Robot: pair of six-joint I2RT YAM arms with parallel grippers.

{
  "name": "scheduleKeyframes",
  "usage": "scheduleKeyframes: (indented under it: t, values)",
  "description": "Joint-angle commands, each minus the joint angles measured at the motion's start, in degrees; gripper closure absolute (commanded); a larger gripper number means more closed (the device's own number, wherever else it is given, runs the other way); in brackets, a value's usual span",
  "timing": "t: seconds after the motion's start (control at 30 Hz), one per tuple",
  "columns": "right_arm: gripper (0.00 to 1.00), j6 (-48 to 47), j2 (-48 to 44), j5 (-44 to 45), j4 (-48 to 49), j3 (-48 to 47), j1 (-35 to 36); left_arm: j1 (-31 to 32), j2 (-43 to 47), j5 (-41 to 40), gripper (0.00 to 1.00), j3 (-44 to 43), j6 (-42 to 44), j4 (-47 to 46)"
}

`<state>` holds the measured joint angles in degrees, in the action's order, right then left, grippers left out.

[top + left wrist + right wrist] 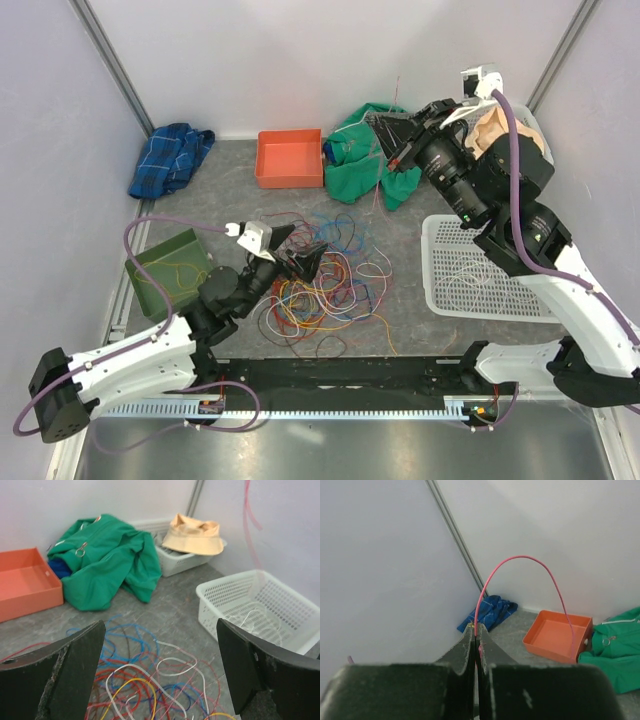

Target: Untangle the cables

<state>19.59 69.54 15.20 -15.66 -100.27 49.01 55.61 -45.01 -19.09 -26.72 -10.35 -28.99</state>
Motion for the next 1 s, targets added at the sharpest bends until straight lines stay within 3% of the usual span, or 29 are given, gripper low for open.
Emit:
scheduleKeyframes:
  t: [0.0, 0.17, 0.3, 0.67, 0.77, 0.87, 0.97]
  values:
    - [1.0, 1.8, 0.5, -1.1, -6.4, -2.2, 0.1, 0.1, 1.9, 2.9, 0.0, 1.3, 0.1, -15.8]
    - [1.0, 1.7, -2.4, 1.2, -6.4, 6.6, 0.1, 0.1, 5.5, 2.3, 0.0, -1.5, 0.1, -12.2]
    - [1.0, 2.9, -4.3, -0.2, -5.2, 12.1, 0.1, 0.1, 6.6, 6.6, 0.0, -2.3, 0.8, -12.2]
    - [1.0, 7.4, -7.5, -5.4, -4.7, 14.2, 0.1, 0.6, -6.9, 16.9, 0.06, -8.3, 0.3, -23.5]
    - [1.0, 8.6, -8.4, -5.4, -3.6, 15.4, 0.1, 3.2, -9.9, 13.4, 0.0, -7.1, 2.0, -30.8]
    - [1.0, 9.5, -9.3, -5.1, -1.9, 17.1, 0.1, 8.1, -14.7, 3.6, 0.0, -6.4, 9.0, -39.2]
    - [1.0, 9.7, -9.4, -4.1, -1.0, 17.8, 0.2, 12.6, -23.2, -13.3, 0.0, -10.5, 16.1, -41.1]
